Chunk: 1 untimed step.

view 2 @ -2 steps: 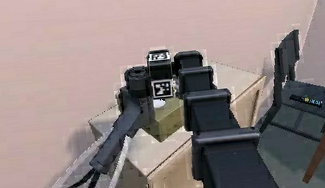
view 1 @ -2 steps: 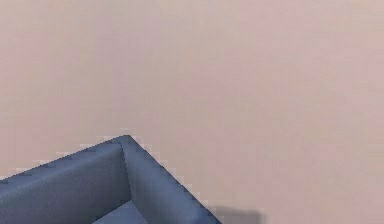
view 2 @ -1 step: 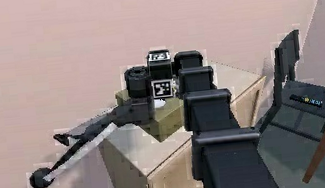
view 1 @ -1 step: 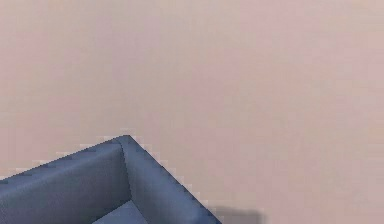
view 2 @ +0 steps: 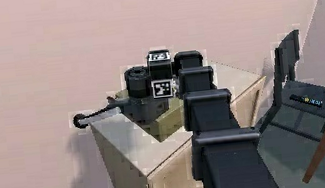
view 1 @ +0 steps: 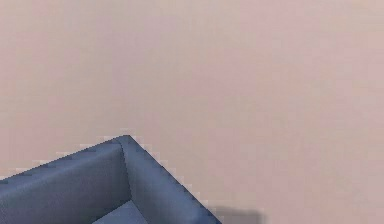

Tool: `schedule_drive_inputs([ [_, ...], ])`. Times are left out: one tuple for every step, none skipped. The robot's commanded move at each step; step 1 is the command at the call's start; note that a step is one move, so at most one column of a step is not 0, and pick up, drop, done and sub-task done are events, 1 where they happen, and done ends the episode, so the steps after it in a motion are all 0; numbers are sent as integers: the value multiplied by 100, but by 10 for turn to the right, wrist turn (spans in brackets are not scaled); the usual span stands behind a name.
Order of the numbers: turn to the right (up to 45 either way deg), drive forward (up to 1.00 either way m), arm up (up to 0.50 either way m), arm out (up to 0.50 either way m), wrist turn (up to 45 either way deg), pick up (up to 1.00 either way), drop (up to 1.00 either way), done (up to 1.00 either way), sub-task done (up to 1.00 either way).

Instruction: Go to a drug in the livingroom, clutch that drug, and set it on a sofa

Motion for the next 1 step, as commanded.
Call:
schedule_drive_inputs([
  [0, 0, 0, 0, 450, 0, 0, 0, 0],
])
